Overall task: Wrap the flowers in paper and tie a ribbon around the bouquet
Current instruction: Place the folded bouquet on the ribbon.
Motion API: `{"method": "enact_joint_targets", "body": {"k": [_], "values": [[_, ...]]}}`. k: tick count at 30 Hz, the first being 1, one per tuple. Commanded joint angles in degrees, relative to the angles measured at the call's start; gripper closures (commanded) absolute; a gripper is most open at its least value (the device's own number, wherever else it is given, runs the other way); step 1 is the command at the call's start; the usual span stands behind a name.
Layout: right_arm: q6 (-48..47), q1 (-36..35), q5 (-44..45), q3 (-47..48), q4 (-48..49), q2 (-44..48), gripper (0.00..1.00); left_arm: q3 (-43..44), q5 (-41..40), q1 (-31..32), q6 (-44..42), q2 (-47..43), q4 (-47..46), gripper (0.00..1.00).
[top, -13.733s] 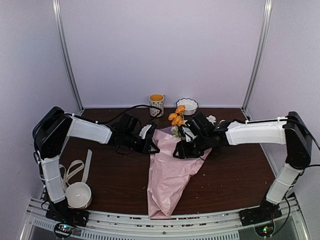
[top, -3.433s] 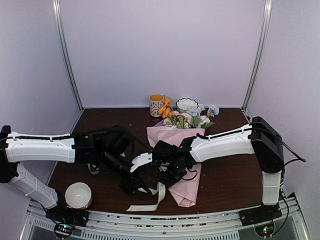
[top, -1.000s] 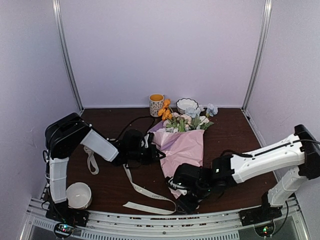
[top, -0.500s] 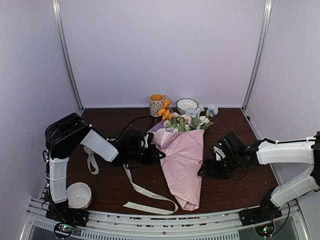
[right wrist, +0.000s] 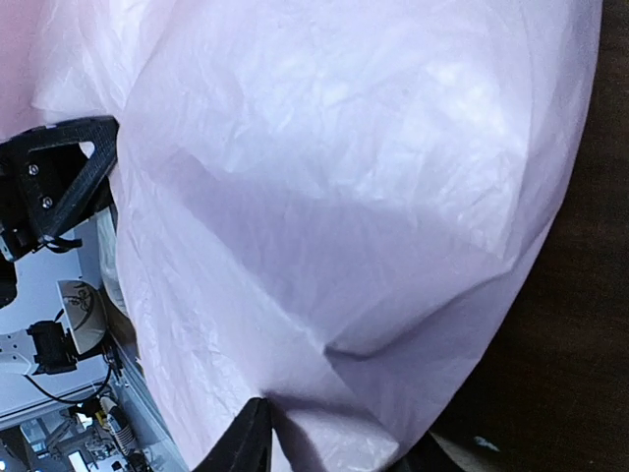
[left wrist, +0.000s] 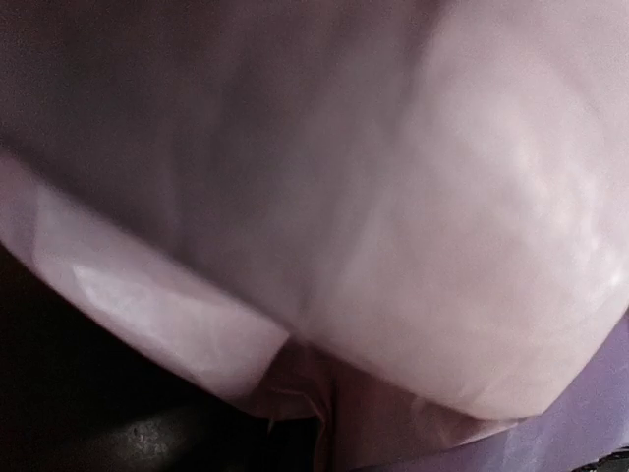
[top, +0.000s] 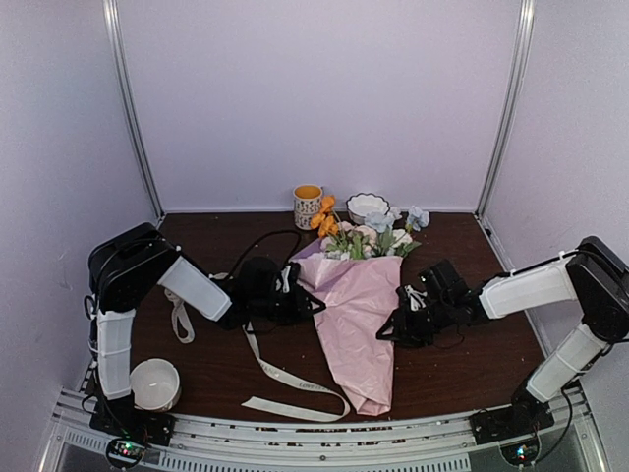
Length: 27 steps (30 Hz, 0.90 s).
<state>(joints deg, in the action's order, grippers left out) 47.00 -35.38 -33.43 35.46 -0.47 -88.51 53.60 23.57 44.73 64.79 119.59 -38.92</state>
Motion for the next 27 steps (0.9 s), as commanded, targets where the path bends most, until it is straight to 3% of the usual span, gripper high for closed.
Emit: {"method": "enact_joint_targets", "body": {"k": [1, 5, 11, 13, 17, 22, 27], "values": [[-0.16, -0.11, 0.5, 3.18, 0.14, -0.81, 0.63, -0.77, 1.74, 0.45, -0.26, -0.34, -0.2, 0.7], [-1.73, -0.78, 2.73, 4.61, -2.85, -1.11, 0.67, -1.61, 2.44, 1.36, -0.44, -0.58, -0.54, 0.55], [-3.73, -2.09, 4.63, 7.86, -5.97, -3.33, 0.69, 0.06, 3.21, 3.68, -1.26, -0.5, 0.27, 0.5], [-4.04, -2.31, 4.68, 8.36, -6.19, -3.58, 0.69, 1.05, 3.82, 4.22, -1.57, -0.57, 1.82, 0.57], [-6.31, -2.33, 6.88, 10.16, -10.0, -1.99, 0.69, 0.9, 5.84, 3.95, 0.7, -0.74, -1.76, 1.0], [-13.75, -4.22, 18.23, 13.97, -25.32, 5.17, 0.64, 3.92, 6.29, 3.57, 3.6, -1.87, -2.99, 1.0], [-18.13, -13.9, 30.96, 16.68, -37.01, 12.73, 0.59, -0.06, -0.32, 2.69, 9.99, -5.76, -6.65, 1.0]]}}
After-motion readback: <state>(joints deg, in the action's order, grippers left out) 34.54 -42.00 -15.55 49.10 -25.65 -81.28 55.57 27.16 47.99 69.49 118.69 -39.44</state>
